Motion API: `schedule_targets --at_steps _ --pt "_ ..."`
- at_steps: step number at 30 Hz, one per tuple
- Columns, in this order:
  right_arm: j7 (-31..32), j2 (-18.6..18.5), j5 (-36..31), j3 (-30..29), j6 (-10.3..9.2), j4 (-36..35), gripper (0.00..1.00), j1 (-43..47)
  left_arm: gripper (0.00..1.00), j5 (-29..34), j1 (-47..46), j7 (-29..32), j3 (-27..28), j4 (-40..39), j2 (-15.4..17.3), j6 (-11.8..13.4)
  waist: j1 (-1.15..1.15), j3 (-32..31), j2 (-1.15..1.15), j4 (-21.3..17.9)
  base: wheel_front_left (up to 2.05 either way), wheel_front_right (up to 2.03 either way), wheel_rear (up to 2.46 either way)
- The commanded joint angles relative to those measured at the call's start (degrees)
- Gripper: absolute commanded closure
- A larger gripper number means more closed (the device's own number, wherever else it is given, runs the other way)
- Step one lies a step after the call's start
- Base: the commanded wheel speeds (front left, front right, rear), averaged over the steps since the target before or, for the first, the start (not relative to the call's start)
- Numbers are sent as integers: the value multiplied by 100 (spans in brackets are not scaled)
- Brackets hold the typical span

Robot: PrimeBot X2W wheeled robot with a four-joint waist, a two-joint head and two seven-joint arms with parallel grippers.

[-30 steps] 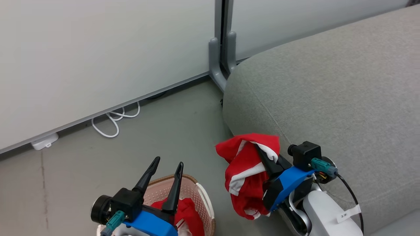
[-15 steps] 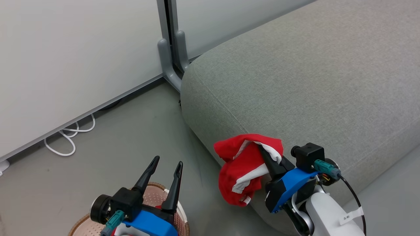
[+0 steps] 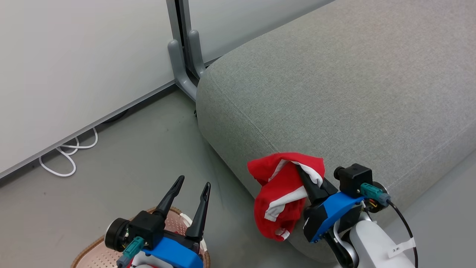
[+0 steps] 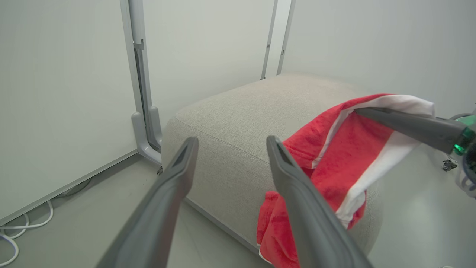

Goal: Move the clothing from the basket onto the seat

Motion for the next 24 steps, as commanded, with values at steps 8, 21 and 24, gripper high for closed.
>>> schedule_targets --at_steps 8,21,24 --pt "96 -10 -43 -139 3 -52 100 -215 0 5 -50 -18 30 -41 67 -7 0 82 0 19 0 0 0" --pt "876 -555 -424 -1411 2 -393 100 -2009 0 132 -447 -17 -145 -219 399 -7 0 932 0 359 0 0 0" --pt "1149 -949 -507 -1675 1 -457 100 -2488 0 155 -641 -17 -229 -285 537 -7 0 1255 0 460 0 0 0"
